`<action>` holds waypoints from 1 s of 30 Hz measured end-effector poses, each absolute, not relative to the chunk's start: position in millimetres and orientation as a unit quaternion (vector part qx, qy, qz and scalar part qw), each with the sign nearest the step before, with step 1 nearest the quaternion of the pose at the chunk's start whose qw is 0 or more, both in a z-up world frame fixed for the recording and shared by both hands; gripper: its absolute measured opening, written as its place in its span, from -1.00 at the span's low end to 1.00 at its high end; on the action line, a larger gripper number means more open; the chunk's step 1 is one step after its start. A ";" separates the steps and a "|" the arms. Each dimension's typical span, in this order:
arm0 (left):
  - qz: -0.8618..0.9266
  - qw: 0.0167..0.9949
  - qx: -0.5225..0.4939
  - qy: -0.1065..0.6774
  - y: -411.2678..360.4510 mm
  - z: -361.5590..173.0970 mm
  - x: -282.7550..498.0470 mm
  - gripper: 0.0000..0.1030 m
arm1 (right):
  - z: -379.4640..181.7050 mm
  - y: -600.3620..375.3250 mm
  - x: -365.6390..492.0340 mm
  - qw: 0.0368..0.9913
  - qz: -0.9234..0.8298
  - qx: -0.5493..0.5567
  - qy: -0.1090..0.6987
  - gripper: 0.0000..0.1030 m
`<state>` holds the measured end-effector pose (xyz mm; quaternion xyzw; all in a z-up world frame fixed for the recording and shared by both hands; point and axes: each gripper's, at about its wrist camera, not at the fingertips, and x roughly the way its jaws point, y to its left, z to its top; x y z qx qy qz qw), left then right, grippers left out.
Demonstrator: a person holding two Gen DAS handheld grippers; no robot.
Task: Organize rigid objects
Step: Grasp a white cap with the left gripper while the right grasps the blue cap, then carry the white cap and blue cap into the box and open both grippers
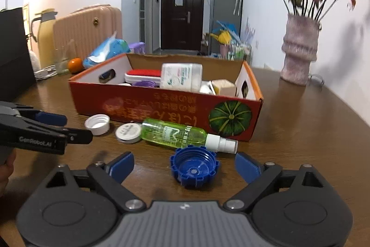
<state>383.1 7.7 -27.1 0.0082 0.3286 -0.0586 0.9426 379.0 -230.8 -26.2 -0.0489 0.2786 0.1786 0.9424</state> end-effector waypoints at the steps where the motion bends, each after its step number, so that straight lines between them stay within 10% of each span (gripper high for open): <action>1: -0.060 0.942 0.009 0.331 8.3 -28.1 389.5 0.39 | -28.4 -230.5 383.2 0.942 0.178 -0.053 0.281 0.80; 8: -0.068 0.940 0.007 0.334 9.0 -33.1 410.6 -0.20 | -43.2 -232.9 404.7 0.930 0.178 -0.052 0.319 0.04; 30: -0.061 0.964 -0.048 0.256 4.7 32.1 267.2 -0.20 | 19.7 -255.1 295.1 0.951 0.186 -0.028 0.247 0.03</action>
